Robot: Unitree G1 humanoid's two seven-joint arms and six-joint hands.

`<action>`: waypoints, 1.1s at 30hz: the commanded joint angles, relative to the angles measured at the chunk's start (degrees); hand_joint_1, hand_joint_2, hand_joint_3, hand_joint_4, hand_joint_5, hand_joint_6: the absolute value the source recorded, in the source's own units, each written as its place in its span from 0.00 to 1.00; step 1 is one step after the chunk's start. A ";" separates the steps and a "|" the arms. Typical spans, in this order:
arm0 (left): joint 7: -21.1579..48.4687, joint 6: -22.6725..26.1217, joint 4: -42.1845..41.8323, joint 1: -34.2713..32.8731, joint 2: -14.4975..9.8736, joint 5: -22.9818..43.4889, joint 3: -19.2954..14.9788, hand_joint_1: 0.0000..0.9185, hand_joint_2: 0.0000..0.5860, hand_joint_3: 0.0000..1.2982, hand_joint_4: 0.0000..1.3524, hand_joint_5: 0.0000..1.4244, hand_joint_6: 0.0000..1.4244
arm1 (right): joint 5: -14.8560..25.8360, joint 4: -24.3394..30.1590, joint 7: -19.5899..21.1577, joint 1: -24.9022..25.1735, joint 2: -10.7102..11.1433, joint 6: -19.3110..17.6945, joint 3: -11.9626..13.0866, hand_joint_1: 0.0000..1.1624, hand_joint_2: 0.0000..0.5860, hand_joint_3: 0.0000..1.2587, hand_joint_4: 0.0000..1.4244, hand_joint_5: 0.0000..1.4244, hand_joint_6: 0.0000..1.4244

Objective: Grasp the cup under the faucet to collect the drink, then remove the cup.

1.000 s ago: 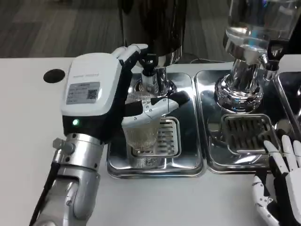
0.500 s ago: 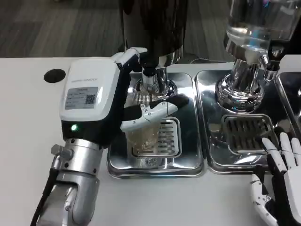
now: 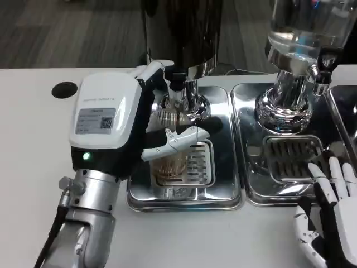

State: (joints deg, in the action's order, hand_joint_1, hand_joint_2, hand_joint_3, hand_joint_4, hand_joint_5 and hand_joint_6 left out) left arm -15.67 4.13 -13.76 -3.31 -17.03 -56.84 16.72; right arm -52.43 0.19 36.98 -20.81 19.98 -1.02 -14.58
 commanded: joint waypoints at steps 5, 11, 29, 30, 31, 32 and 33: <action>-1.42 -1.08 2.65 2.05 -0.64 -0.61 0.51 0.00 0.11 0.38 0.40 0.52 0.66 | -0.49 -0.46 -0.58 0.50 -0.19 0.64 -0.27 0.00 0.90 0.13 0.00 0.00 0.08; -1.79 -1.17 2.91 1.90 -0.48 -0.51 0.48 0.00 0.11 0.38 0.40 0.52 0.67 | -0.59 -0.17 -0.63 0.51 -0.17 0.96 -0.31 0.00 0.90 0.13 0.00 0.00 0.08; -1.81 -1.14 3.14 1.71 -0.48 -0.73 0.72 0.00 0.11 0.38 0.40 0.52 0.66 | -0.47 -0.50 -0.63 0.80 -0.30 1.01 -0.38 0.00 0.90 0.13 0.00 0.00 0.08; -1.78 -1.13 3.12 1.71 -0.50 -0.74 0.71 0.00 0.11 0.38 0.40 0.52 0.66 | -0.43 -0.55 -0.61 0.80 -0.31 1.00 -0.38 0.00 0.90 0.13 0.00 0.00 0.08; -1.76 -1.12 3.09 1.71 -0.52 -0.73 0.67 0.00 0.11 0.38 0.40 0.52 0.66 | -0.41 -0.58 -0.60 0.80 -0.31 0.99 -0.37 0.00 0.90 0.13 0.00 0.00 0.08; -1.75 -1.12 3.06 1.71 -0.54 -0.72 0.65 0.00 0.11 0.38 0.40 0.52 0.66 | -0.40 -0.64 -0.56 0.78 -0.31 0.96 -0.39 0.00 0.90 0.13 0.00 0.00 0.08; -1.74 -1.11 3.03 1.72 -0.54 -0.72 0.63 0.00 0.11 0.38 0.40 0.52 0.66 | -0.42 -0.69 -0.52 0.77 -0.31 0.95 -0.41 0.00 0.90 0.13 0.00 0.00 0.08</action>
State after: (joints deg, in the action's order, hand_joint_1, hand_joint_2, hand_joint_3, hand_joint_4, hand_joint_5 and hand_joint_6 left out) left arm -18.26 2.93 -12.00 -2.83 -17.08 -56.92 16.83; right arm -52.53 0.02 36.58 -20.25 19.79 -0.26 -14.87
